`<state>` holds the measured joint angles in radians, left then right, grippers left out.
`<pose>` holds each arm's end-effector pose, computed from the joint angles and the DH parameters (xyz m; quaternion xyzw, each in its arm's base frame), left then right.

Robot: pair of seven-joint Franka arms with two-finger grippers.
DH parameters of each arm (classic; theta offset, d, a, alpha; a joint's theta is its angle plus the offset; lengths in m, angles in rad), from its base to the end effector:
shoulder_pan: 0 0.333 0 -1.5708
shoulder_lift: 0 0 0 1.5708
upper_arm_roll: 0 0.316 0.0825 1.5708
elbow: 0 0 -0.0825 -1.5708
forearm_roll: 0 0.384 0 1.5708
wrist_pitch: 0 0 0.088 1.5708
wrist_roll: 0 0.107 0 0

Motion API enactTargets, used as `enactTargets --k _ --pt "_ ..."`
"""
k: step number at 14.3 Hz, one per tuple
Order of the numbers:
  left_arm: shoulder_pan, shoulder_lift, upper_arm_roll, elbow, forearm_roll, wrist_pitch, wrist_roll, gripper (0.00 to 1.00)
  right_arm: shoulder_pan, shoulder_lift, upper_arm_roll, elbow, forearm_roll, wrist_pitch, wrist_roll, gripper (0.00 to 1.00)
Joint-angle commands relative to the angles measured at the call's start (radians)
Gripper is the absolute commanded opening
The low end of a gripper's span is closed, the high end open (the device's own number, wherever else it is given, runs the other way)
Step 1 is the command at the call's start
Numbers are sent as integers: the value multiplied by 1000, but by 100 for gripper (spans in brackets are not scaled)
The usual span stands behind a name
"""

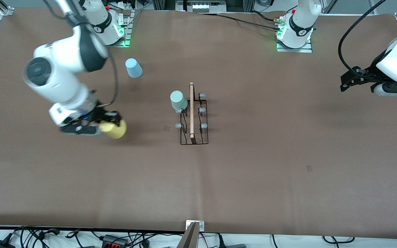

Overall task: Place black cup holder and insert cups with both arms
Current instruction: 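Place the yellow cup onto a rack peg with the right gripper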

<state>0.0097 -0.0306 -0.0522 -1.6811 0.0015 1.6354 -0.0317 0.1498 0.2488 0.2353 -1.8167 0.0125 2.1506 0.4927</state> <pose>0.5480 -0.0236 0.5947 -1.0000 0.0054 0.0075 0.0018 0.5881 0.2291 0.4142 -0.9965 0.0617 -0.0271 0.0502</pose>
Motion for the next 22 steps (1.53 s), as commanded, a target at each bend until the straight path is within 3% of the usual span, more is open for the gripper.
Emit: enactTargets --k 1,5,10,19,22 --pt "19 3 5 38 -3 -61 33 100 114 44 -13 77 7 3 195 33" --pt "21 12 0 49 -3 -66 35 100 232 125 -13 172 -8 6 436 33" --pt "18 11 -9 49 -9 -69 30 100 324 190 -17 185 -103 69 576 33" --pt "10 6 -34 52 -9 -71 18 100 344 222 -30 183 -131 117 595 34" --pt "12 6 -32 55 -6 -69 19 100 364 231 -50 183 -131 120 595 44"
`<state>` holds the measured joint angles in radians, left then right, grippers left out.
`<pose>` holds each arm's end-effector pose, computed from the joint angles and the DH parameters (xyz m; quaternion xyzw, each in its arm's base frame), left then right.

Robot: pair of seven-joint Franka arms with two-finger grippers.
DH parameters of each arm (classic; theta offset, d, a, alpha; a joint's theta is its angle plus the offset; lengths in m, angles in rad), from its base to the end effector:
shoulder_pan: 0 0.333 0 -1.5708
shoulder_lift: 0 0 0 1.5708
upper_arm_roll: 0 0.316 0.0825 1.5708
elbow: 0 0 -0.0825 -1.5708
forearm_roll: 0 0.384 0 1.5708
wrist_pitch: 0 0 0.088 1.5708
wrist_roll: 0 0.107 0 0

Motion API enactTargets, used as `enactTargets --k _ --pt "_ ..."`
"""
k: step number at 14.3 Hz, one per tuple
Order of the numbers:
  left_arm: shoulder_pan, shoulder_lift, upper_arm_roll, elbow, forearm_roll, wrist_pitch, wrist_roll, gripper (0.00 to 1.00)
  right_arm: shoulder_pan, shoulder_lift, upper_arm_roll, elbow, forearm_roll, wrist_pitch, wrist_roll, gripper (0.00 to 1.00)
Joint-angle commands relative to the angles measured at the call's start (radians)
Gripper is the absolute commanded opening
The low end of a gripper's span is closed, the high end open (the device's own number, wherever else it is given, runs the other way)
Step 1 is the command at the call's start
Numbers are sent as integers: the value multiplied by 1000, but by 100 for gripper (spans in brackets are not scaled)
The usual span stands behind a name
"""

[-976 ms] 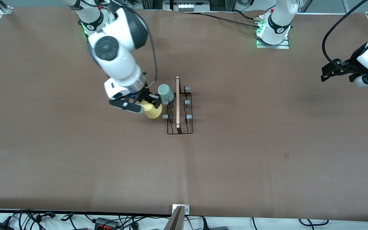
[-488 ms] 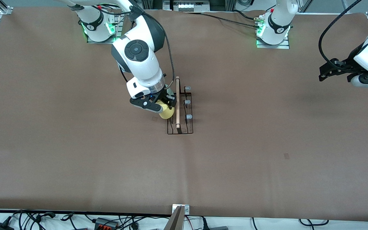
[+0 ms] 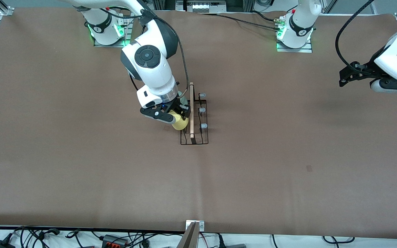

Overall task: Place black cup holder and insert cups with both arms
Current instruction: 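Place the yellow cup onto a rack peg with the right gripper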

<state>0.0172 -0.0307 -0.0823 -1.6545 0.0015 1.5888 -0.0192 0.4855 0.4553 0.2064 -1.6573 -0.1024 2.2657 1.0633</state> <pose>0.5436 -0.0359 0.6034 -0.9996 0.0229 0.0175 0.0028 0.5420 0.4234 0.3664 -0.9823 0.1687 -0.0505 0.0644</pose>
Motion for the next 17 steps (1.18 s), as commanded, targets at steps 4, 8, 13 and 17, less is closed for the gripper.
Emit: enactTargets --k 4,8,13,17 --pt "3 14 -4 52 -5 -23 7 100 31 25 -28 22 -17 8 23 83" --pt "1 15 -4 52 -5 -23 12 100 31 25 -30 22 -17 8 23 86" --pt "4 15 -2 52 -3 -24 18 100 24 11 -42 19 -14 6 1 100" --pt "7 17 -2 52 -3 -23 19 100 -40 -108 -68 -48 0 -26 -47 100"
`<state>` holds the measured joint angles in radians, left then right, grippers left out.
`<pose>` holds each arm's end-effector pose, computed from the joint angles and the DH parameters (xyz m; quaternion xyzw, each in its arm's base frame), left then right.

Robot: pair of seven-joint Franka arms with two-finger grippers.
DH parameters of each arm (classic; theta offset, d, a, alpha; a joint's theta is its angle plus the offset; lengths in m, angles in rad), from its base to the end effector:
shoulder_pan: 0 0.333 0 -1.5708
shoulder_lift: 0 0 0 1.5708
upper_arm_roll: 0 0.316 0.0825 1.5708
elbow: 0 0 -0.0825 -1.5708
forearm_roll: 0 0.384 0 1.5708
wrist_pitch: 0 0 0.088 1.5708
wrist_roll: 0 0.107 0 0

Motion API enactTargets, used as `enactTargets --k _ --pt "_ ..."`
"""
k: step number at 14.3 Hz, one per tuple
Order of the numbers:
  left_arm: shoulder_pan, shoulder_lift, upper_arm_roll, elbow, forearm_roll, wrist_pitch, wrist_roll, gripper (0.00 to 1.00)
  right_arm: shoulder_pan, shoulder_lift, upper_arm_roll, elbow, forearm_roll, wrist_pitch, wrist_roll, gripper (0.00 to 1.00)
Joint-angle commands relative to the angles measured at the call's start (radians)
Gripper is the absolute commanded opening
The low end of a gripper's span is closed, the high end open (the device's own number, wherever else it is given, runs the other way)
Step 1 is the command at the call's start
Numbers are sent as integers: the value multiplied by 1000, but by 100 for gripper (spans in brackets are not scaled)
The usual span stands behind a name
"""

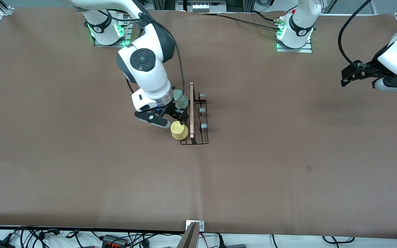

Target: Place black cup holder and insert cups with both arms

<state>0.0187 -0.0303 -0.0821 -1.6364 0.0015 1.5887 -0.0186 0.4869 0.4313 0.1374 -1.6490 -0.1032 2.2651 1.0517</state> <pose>0.5446 -0.0351 0.6117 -0.9997 0.0224 0.0087 0.0024 0.5669 0.3909 0.3836 -0.9769 0.1913 -0.0742 0.0605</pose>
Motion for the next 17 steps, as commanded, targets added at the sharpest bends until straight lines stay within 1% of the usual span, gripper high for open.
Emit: enactTargets --k 1,4,6,9,10,11,13,14,15,17 --pt "7 15 -2 32 -3 -23 19 100 -77 -124 2 -80 3 -59 -103 100" --pt "10 17 -2 33 -3 -21 20 100 -198 -222 1 -87 28 -238 -364 100" --pt "10 17 -2 33 -3 -18 20 100 -307 -287 1 -86 40 -341 -570 100" --pt "3 17 -2 33 -3 -15 20 100 -479 -368 -8 -77 40 -447 -832 100" --pt "1 17 -4 33 -3 -16 20 100 -523 -385 -22 -71 43 -475 -911 100" --pt "1 17 -4 33 -3 -16 20 100 -546 -391 -54 -46 57 -514 -996 100" --pt "1 17 -4 33 -5 -19 19 100 -547 -387 -160 50 106 -620 -1068 100" --pt "1 17 -4 35 -3 -18 19 100 -548 -379 -176 89 111 -663 -1069 100" --pt "1 17 -4 33 -3 -18 19 100 -551 -376 -176 106 111 -694 -1064 100" --pt "1 17 -4 33 -5 -18 20 100 -548 -373 -176 107 115 -704 -1070 100"
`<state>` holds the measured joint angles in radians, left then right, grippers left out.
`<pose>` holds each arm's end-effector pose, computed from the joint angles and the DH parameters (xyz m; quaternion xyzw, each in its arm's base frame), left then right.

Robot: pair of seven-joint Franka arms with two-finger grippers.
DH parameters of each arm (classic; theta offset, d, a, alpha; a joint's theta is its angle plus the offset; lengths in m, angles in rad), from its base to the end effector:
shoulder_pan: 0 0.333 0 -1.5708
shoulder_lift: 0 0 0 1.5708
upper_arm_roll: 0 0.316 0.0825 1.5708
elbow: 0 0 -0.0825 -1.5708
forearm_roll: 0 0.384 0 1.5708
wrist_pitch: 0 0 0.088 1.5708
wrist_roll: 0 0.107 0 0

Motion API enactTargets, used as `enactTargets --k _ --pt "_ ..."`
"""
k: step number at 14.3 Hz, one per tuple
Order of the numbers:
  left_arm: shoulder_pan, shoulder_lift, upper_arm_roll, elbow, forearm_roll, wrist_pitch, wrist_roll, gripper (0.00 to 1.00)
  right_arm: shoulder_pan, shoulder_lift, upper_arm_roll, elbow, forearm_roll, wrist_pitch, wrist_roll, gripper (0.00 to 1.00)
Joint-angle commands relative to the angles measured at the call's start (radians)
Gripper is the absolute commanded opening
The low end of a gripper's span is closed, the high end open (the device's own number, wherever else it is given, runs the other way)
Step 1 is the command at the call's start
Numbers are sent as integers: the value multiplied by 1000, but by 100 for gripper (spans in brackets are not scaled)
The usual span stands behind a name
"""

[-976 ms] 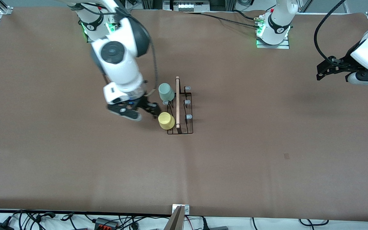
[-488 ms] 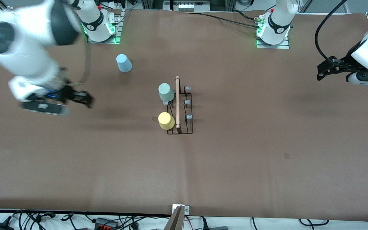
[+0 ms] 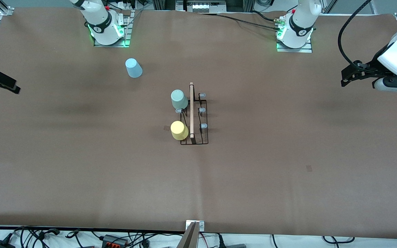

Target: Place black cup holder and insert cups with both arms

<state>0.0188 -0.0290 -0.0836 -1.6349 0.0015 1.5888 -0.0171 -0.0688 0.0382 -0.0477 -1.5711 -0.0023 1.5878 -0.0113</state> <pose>0.5450 -0.0359 0.6117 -0.9997 0.0238 0.0085 0.0023 0.5633 -0.0656 0.6044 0.9986 -0.0525 -0.0108 0.0014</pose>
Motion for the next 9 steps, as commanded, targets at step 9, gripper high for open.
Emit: enactTargets --k 9 --pt "1 15 -2 32 -5 -18 14 100 14 25 23 22 1 -40 4 100"
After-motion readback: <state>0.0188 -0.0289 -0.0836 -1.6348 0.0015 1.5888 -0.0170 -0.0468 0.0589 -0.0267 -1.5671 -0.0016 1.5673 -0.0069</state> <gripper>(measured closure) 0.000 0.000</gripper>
